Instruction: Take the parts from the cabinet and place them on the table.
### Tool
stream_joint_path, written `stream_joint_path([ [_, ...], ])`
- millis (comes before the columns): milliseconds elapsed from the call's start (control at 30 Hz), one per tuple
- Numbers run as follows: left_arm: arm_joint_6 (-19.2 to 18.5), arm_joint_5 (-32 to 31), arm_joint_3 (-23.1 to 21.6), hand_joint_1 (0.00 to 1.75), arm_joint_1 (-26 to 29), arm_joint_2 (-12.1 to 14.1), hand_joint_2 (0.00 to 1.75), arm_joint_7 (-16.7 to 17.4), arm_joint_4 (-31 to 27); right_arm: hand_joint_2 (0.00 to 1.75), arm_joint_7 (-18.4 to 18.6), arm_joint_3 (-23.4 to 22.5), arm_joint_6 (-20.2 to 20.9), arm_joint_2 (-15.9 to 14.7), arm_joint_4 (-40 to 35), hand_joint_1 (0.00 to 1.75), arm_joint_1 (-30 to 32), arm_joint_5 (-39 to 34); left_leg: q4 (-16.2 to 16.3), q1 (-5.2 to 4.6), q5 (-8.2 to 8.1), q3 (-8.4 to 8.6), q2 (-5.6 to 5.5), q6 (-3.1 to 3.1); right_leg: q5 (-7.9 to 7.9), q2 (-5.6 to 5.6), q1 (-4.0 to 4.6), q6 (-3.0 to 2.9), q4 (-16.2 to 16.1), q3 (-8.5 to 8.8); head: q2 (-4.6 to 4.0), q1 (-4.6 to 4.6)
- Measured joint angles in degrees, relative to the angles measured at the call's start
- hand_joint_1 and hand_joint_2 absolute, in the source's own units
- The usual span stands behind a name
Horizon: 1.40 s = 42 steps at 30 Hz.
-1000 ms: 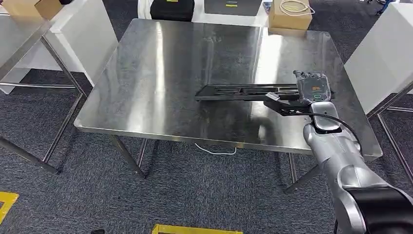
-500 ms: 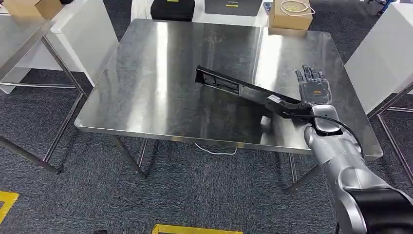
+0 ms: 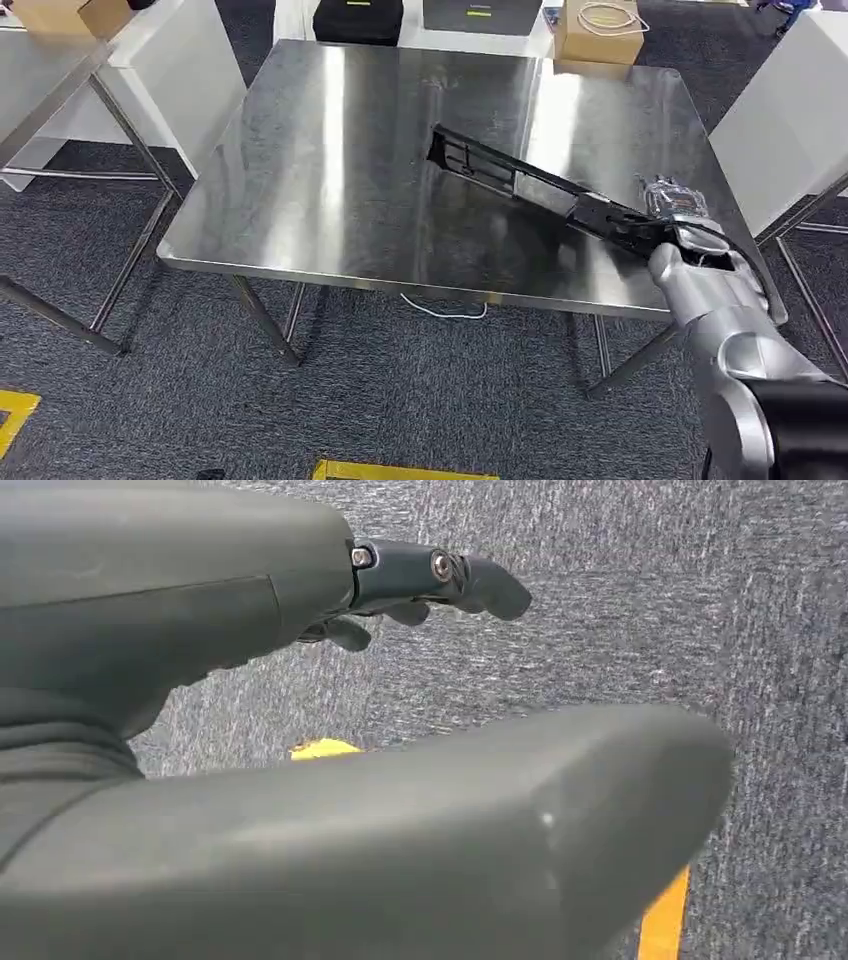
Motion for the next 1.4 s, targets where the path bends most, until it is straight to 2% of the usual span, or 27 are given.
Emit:
stream_joint_path([
  [100,0.0,-0.4,-0.1,0.0,-0.1,0.0,0.0,0.4,0.0,0.0,1.1,-1.6,5.2,-1.6,1.2,0.0,-0.3,-0.8,0.0,-0.01,0.08,-0.02,-0.24,0.11,0.09,-0.14,-0.02,0.12,-0.1,0.14,0.0,0.0],
  [167,0.0,-0.5,-0.1,0.0,-0.1,0.0,0.0,0.6,0.0,0.0,1.2,-2.3,7.3,-2.6,2.1,0.0,-0.3,-1.2,0.0,-0.04,0.14,-0.12,-0.22,0.21,0.22,-0.13,-0.04,0.27,-0.2,0.14,0.0,0.0],
  [300,-0.1,-0.5,-0.3,0.0,-0.2,0.1,0.0,0.6,0.0,0.0,1.2,-2.9,7.9,-4.0,2.8,0.0,-0.3,-1.3,0.0,-0.05,0.17,-0.16,-0.19,0.26,0.41,-0.11,-0.04,0.26,-0.3,0.16,0.0,0.02],
  [500,-0.1,-0.5,-0.5,0.0,-0.3,0.1,0.0,0.6,0.0,0.0,1.2,-3.4,8.1,-4.6,3.5,0.0,-0.3,-1.3,0.0,-0.06,0.19,-0.17,-0.2,0.29,0.43,-0.12,-0.05,0.28,-0.4,0.15,0.0,0.0],
  [733,-0.3,-0.5,-0.5,0.0,-0.3,0.3,0.0,0.6,0.0,0.0,-0.8,-3.5,15.0,-6.1,4.4,0.0,-0.8,-2.2,0.0,-0.06,0.19,-0.19,-0.21,0.29,0.43,-0.12,-0.05,0.28,-0.4,0.16,0.0,0.0],
  [867,-0.3,-0.5,-0.5,0.0,-0.3,0.5,0.0,0.6,0.0,0.0,-2.4,-3.5,17.1,-6.7,4.9,0.0,-1.3,-3.1,0.0,-0.06,0.19,-0.19,-0.2,0.29,0.43,-0.12,-0.04,0.29,-0.4,0.14,0.0,0.0],
  [1000,-0.3,-0.5,-0.5,0.0,-0.3,0.7,0.0,0.4,0.0,0.0,-3.6,-3.7,17.0,-6.7,5.2,0.0,-1.5,-5.5,0.0,-0.06,0.2,-0.19,-0.2,0.3,0.43,-0.12,-0.04,0.29,-0.4,0.15,0.0,0.0],
  [1133,-0.3,-0.5,-0.5,0.0,-0.3,0.7,0.0,0.4,0.0,0.0,-5.9,-3.6,20.0,-7.5,5.4,0.0,-2.7,-5.0,0.0,-0.06,0.21,-0.19,-0.22,0.31,0.43,-0.14,-0.04,0.29,-0.4,0.15,0.0,0.0],
  [1300,-0.5,-0.6,-0.5,0.0,-0.4,0.8,0.0,0.4,0.0,0.0,-5.8,-3.4,20.1,-8.7,5.4,0.0,-3.9,-3.9,0.0,-0.06,0.2,-0.21,-0.21,0.31,0.43,-0.12,-0.04,0.29,-0.4,0.16,0.0,0.0],
  [1400,-0.5,-0.6,-0.5,0.0,-0.4,0.8,0.0,0.4,0.0,0.0,-3.9,-2.9,19.2,-8.9,5.4,0.0,-4.3,-3.2,0.0,-0.07,0.2,-0.21,-0.21,0.31,0.43,-0.12,-0.04,0.29,-0.4,0.16,0.0,0.0],
])
